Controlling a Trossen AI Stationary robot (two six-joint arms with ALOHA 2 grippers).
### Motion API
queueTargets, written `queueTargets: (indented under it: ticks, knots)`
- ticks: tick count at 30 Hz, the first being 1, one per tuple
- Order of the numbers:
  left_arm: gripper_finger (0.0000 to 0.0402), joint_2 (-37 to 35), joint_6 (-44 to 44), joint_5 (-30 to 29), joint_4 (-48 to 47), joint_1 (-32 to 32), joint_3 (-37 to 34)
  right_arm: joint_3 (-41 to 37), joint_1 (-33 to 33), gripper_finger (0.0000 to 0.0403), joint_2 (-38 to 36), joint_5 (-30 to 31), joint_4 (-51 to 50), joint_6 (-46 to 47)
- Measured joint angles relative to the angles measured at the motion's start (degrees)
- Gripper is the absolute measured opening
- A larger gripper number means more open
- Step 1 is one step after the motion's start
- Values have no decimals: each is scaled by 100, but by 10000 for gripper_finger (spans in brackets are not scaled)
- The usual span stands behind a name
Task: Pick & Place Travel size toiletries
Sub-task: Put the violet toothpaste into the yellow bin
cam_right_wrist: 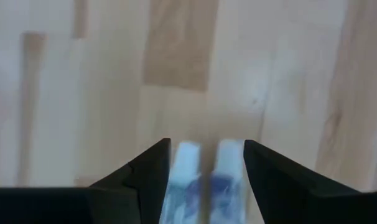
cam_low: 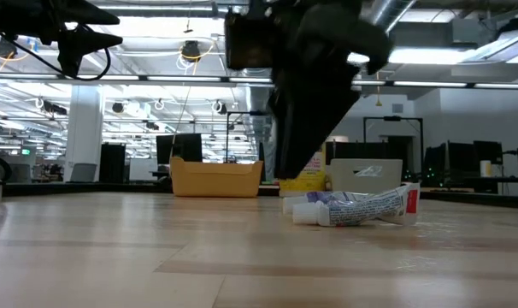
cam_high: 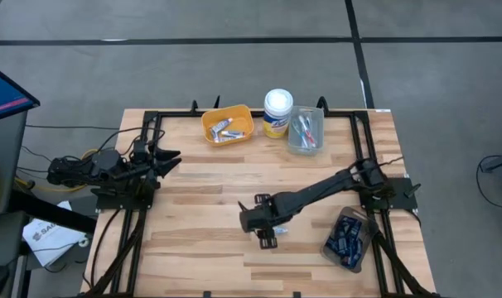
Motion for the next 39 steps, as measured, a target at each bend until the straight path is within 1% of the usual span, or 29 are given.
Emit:
queueTargets:
  ticks: [6,9,11,14,16,18,21,28,36,39]
  knots:
    - [159,0,0,0,-2,-1,0,17,-248,191,111,33,88,-39]
    - [159,0,0,0,-2,0,0,-10,-343,189,139,-31,-55,-18]
    - [159,0,0,0,-2,0,0,24,-343,189,195,-108,87,-17]
    - [159,0,0,14,0,0,0,-11,-243,189,255,-137,-33,-78]
    - [159,0,0,27,-2,0,0,22,-203,187,344,-142,133,-107]
    - [159,0,0,37,-2,0,0,-5,-218,185,380,-140,-31,-107]
    - [159,0,0,39,-2,0,0,27,-284,178,520,-160,59,-84]
    - [159,23,0,45,-6,0,-2,35,-316,138,634,-206,-51,-61]
    - [159,31,0,46,-2,-1,-2,34,-359,47,650,-309,-99,-75]
    - [159,31,0,44,-2,0,-2,170,-359,45,659,-296,-221,-273]
